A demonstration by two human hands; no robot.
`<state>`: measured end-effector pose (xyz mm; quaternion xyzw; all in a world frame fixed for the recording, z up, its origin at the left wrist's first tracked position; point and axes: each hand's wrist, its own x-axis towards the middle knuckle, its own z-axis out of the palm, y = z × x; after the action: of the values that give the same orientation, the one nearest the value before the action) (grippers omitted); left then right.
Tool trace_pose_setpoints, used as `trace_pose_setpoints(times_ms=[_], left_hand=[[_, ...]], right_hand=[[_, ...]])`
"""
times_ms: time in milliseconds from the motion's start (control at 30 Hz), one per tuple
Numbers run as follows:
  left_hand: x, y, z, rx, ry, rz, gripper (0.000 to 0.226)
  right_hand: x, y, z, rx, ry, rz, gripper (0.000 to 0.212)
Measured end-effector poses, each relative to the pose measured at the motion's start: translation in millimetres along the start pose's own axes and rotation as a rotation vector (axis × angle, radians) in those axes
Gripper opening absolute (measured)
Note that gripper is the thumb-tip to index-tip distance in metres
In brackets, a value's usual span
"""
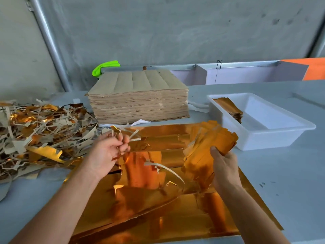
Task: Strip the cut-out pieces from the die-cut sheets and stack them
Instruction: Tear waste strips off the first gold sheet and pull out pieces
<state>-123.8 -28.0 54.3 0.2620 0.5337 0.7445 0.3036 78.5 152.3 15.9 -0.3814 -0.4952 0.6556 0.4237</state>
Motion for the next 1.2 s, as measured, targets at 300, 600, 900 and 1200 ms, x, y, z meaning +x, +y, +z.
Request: trace_pose_setpoints(times_ms=[300,600,900,1200], left_hand=[[-5.0,-11.5,2.8,1.486,-0.313,0.006,0.022],[7.6,-28.9,0.2,1.622,-0.423,-0.075,0.032],[15.6,-2.7,15.8,1.500,-0.289,0.102,0.025],[7.4,-25.6,5.7,1.675,-0.274,0.219,0.014]], right_hand=[[-4.7,6.7,5.5,0.005,-0.056,-0.020,0.019],[-11.3,4.4,9.6,-0.055,-0.085,-0.008,0.021],[-6.8,5.7,14.7,-0.104,-0.152,-0.054,0.023],[-15.7,16.2,24.1,-0.118,-0.257,-0.012,0.019]])
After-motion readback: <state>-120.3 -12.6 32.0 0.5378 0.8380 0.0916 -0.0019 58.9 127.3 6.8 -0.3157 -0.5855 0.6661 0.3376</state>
